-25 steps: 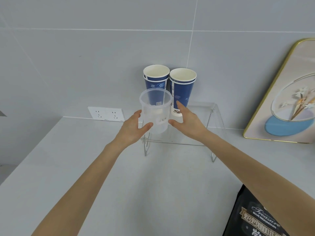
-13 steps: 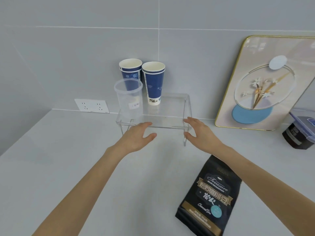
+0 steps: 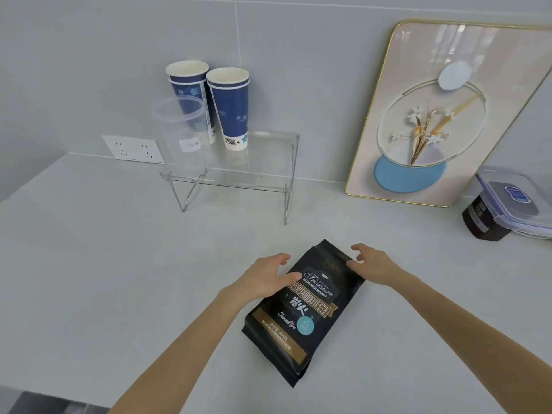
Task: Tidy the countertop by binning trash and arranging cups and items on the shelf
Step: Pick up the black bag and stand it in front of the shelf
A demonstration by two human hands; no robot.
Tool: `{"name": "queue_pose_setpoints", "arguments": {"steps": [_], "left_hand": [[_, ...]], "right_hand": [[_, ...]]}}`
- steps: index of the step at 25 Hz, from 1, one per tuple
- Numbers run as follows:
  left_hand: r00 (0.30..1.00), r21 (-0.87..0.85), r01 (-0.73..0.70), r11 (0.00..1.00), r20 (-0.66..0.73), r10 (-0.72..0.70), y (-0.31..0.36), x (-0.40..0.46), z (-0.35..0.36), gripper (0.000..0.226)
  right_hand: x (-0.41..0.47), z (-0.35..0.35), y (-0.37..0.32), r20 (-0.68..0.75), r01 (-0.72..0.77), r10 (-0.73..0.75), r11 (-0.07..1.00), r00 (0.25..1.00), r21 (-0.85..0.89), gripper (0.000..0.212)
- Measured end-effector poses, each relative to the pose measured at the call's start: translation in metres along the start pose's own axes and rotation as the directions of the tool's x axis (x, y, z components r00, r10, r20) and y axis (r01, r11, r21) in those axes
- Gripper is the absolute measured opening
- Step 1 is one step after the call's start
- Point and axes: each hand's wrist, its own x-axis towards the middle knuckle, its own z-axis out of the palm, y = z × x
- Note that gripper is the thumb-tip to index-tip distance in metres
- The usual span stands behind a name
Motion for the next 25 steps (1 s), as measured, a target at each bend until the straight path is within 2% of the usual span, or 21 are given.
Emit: {"name": "queue_pose_setpoints", "arguments": {"steps": [3, 6, 8, 12, 14, 16, 19, 22, 24, 25], "left_hand": [[0.999, -0.093, 0.017, 0.996, 0.049, -0.012, 0.001, 0.001, 0.023, 0.059], [0.999, -0.166, 0.051, 0.985, 0.027, -0.047, -0.003, -0.001, 0.031, 0.056], [0.997, -0.217, 0.073, 0.973, 0.009, -0.073, -0.005, -0.002, 0.033, 0.052], [0.992, -0.303, 0.072, 0.950, -0.078, -0.100, -0.010, -0.008, 0.032, 0.049], [0.984, -0.344, 0.076, 0.936, -0.125, -0.126, -0.011, -0.012, 0.027, 0.050], [0.971, -0.355, 0.068, 0.933, -0.190, -0.143, -0.008, -0.016, 0.018, 0.050], [0.927, -0.398, -0.034, 0.917, -0.356, -0.120, -0.003, -0.026, 0.001, 0.040], [0.824, -0.503, -0.138, 0.853, -0.537, -0.183, -0.005, -0.042, -0.017, 0.020], [0.769, -0.563, -0.221, 0.797, -0.603, -0.213, -0.008, -0.050, -0.031, 0.006], [0.747, -0.576, -0.255, 0.777, -0.627, -0.219, -0.009, -0.053, -0.038, 0.007]], "right_hand": [[0.003, 0.003, 0.013, 0.038, -0.086, 0.082, 0.989, 0.996, 0.123, 0.045], [0.003, 0.006, 0.016, 0.070, -0.129, 0.112, 0.927, 0.991, 0.352, 0.028], [0.001, 0.007, 0.016, 0.068, -0.140, 0.123, 0.884, 0.990, 0.446, 0.018], [-0.003, 0.006, 0.005, -0.016, -0.079, 0.103, 0.848, 0.995, 0.524, 0.022], [-0.007, 0.001, -0.008, -0.074, -0.007, 0.062, 0.811, 0.995, 0.585, 0.015], [-0.012, -0.005, -0.027, -0.186, 0.129, -0.031, 0.832, 0.982, 0.539, 0.012], [-0.022, -0.011, -0.067, -0.370, 0.341, -0.215, 0.884, 0.904, 0.321, 0.014], [-0.035, -0.015, -0.105, -0.452, 0.457, -0.301, 0.840, 0.840, 0.291, 0.012], [-0.040, -0.018, -0.126, -0.496, 0.514, -0.327, 0.802, 0.804, 0.304, 0.011], [-0.042, -0.019, -0.136, -0.520, 0.544, -0.342, 0.781, 0.783, 0.305, 0.010]]}}
